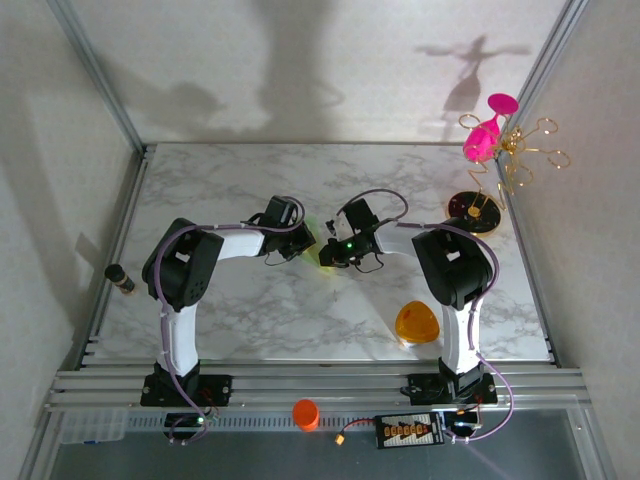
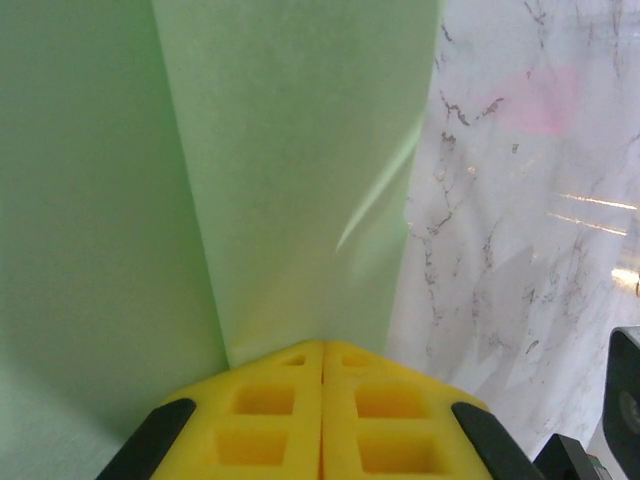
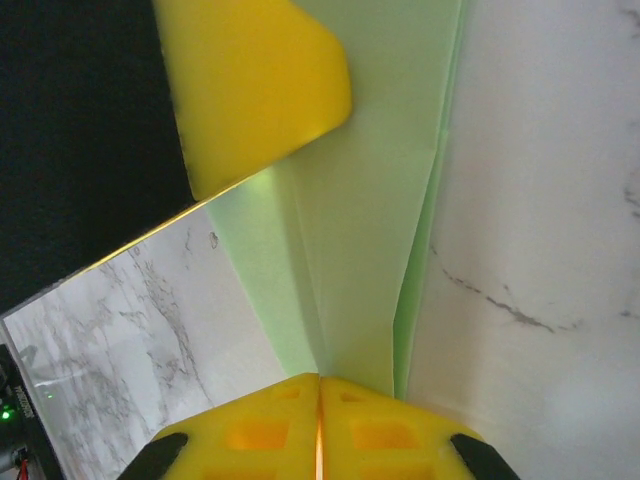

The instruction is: Fold a paper plane with a square sheet of paper (pick it up from the middle)

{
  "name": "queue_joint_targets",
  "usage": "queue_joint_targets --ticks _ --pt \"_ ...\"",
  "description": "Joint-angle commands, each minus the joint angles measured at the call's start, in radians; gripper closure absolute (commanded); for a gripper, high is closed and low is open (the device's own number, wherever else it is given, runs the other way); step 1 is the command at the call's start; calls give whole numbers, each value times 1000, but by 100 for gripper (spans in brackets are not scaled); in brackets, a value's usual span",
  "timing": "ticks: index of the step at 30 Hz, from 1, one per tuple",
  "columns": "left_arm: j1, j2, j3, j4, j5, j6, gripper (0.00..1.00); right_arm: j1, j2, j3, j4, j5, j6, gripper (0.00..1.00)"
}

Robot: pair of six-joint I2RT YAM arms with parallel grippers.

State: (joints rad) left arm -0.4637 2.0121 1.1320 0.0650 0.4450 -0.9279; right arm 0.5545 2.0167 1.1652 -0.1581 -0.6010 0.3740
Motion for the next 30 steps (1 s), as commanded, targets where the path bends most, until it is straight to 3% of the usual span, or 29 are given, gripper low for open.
queue_joint_targets --ticks 1,8,16,22,30 --pt "2 48 -3 -116 -99 6 92 5 40 2 -79 67 -31 89" --pt "-11 -85 19 -22 -9 94 87 4 56 8 -102 88 -49 90" --pt "-30 -81 -40 33 35 121 91 5 62 12 -100 86 -46 91" --pt "-32 -33 -30 30 29 119 92 4 61 7 -103 85 -45 91" --pt "-29 19 5 -68 -67 55 93 2 33 -5 -87 16 -31 91"
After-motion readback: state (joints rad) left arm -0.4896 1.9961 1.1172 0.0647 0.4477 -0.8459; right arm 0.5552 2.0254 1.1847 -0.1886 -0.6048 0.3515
